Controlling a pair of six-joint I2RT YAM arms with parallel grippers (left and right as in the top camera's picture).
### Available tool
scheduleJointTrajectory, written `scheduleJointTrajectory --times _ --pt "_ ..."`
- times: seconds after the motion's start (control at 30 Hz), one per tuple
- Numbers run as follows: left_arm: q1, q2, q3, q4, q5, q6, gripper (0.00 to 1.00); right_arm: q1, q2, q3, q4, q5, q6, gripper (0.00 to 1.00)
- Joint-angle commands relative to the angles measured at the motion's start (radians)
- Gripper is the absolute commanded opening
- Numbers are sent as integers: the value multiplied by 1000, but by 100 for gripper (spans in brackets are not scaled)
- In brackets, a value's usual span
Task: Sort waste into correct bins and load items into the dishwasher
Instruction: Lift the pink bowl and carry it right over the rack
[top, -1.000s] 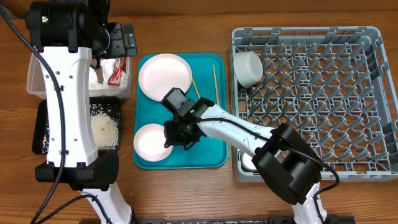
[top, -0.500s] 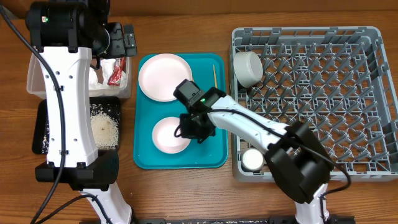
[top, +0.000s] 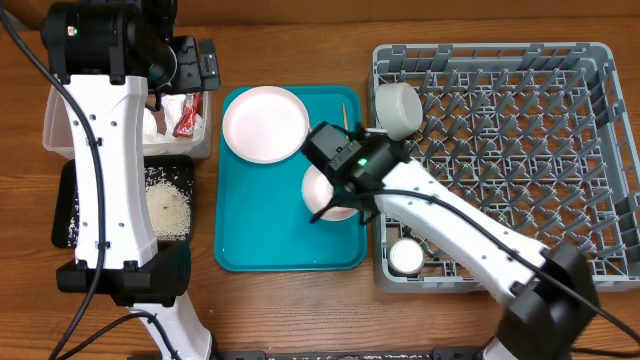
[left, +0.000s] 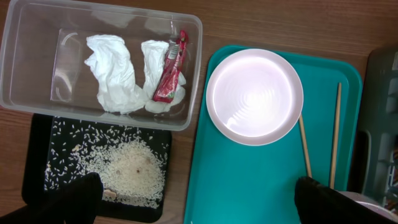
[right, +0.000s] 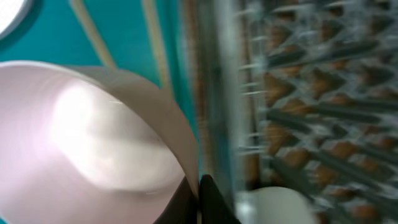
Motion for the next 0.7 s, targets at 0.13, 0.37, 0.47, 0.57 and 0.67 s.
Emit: scheduleJointTrajectory --times 0.13,0.37,0.47,0.57,0.67 --pt "2 -21 21 3 -13 -10 100 2 -129 26 -195 418 196 4" --pt "2 -21 21 3 -13 -10 100 0 -130 22 -443 686 410 4" --pt "2 -21 21 3 -13 -10 100 0 -130 19 -443 821 406 4" --pt "2 -21 21 3 -13 -10 100 -3 -130 19 -442 992 406 4" --pt "2 -21 21 3 -13 -10 100 -22 -125 19 -440 1098 386 4"
